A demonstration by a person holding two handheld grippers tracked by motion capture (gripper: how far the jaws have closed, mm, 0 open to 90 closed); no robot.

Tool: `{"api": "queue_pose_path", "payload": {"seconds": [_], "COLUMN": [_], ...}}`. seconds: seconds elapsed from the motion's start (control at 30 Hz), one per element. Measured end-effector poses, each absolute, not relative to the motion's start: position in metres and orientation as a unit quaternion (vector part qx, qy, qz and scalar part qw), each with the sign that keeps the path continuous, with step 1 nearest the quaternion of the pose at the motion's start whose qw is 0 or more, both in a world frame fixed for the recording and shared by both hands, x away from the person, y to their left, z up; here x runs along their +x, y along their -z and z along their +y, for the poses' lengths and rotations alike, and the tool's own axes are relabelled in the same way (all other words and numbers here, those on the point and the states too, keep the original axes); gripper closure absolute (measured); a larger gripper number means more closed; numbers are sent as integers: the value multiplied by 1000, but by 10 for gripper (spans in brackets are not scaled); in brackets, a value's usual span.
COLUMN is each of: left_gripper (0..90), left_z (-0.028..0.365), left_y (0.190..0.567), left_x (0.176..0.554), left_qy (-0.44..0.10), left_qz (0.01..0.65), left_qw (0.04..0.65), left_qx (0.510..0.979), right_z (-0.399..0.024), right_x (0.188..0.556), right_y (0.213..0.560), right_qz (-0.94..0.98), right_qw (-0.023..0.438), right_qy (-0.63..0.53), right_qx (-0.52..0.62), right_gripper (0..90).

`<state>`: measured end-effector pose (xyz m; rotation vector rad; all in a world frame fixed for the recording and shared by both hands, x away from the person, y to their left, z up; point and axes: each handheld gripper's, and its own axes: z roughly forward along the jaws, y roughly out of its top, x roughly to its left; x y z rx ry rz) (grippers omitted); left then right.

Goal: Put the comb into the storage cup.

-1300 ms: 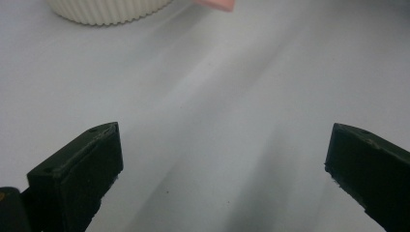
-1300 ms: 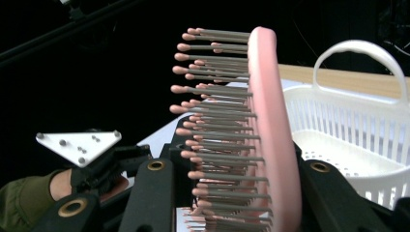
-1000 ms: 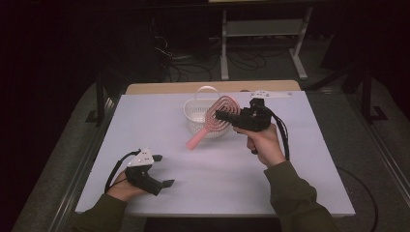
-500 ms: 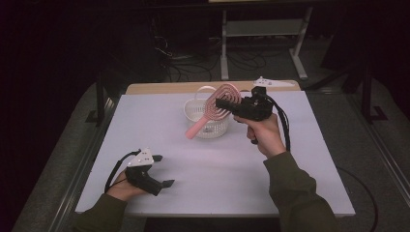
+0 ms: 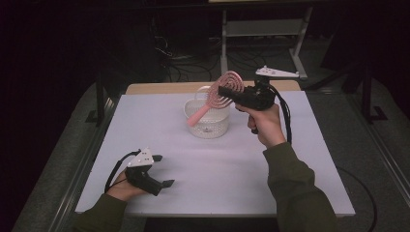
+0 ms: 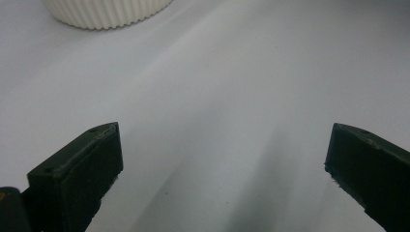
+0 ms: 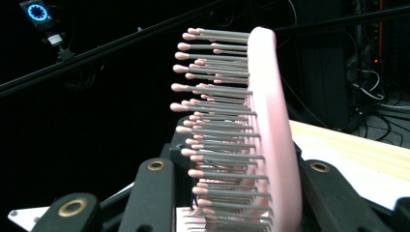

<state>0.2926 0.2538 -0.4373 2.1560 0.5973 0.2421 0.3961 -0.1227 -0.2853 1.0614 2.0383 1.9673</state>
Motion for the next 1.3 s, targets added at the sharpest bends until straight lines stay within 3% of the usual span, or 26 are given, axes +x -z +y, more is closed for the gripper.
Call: {"api": "queue_pose_path", "payload": {"seconds": [0.87,1.3], "left_gripper": [0,0], "left_z": [253,253], "left_y": [438,439], "left_x": [293,292], "left_qy": [-92,-91], "left_qz": [235,234], "left_qw": [429,429], "left_qx": [867,868], "right_z": [-124,-114], "right_x": [426,437], "right_y": [303,321], "right_qz": [646,648], "right_qw": [100,93], "right_qy": [-650,-640], "right_qx": [387,401], "right_gripper": [628,627]}}
